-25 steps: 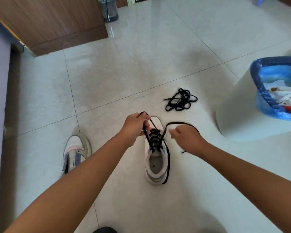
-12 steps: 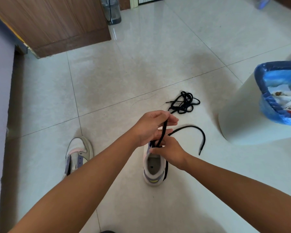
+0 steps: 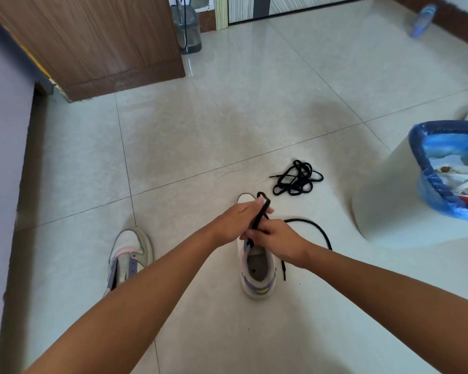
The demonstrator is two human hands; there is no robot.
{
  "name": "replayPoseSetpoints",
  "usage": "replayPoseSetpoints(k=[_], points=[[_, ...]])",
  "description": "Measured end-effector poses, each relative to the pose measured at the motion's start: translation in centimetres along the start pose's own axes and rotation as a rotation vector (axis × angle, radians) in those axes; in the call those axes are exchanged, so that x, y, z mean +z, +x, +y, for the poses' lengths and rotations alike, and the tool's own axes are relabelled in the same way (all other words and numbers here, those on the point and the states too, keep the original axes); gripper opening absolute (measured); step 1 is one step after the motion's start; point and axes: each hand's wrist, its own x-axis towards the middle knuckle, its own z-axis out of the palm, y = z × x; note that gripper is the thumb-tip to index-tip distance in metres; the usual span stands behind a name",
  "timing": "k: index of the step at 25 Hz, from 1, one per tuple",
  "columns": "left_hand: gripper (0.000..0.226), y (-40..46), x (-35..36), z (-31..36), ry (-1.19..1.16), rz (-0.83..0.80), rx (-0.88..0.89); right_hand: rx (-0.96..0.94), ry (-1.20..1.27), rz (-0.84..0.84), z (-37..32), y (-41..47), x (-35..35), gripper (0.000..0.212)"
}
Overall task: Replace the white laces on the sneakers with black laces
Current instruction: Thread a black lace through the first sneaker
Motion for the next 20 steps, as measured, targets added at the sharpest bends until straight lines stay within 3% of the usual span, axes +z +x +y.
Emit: replayPoseSetpoints(k=[3, 5, 7, 11, 12, 14, 16, 18, 20], points=[[0.043, -0.7, -1.1, -1.6, 0.251, 0.016, -0.010, 0.116, 0.277, 0.059, 0.3, -0.4, -1.1, 0.021], [0.037, -1.2, -2.5, -1.1, 0.606, 0.107, 0.091, 0.246, 0.520, 0.141, 0.9, -0.3, -1.5, 0.021], [0.033, -2.5, -3.9, -0.3, 0.715, 0.113, 0.119, 0.324, 0.743, 0.202, 1.2, 0.0, -1.4, 0.018], [0.029, -5.5, -4.2, -0.5, 0.731, -0.378, -0.197, 0.368, 0.873, 0.198, 1.1, 0.4, -0.4, 0.011], [0.028, -5.0, -4.0, -1.3, 0.812, -0.351, -0.210, 0.348, 0.797, 0.174, 1.1, 0.4, -0.1, 0.016], [0.031, -3.3, -3.0, -2.1, 0.752, -0.035, -0.101, 0.197, 0.419, 0.119, 0.7, 0.3, 0.2, 0.025], [0.031, -1.6, -1.3, -1.9, 0.242, 0.129, -0.042, -0.130, -0.157, 0.161, 0.5, 0.4, 0.5, 0.025], [0.035, -1.0, 0.5, -1.3, -0.054, 0.050, -0.107, -0.611, -0.682, 0.328, 1.6, 0.7, 0.3, 0.017], [0.043, -0.6, 1.5, -1.9, -0.108, -0.053, -0.174, -0.791, -0.824, 0.440, 3.4, 0.6, -0.4, 0.009]])
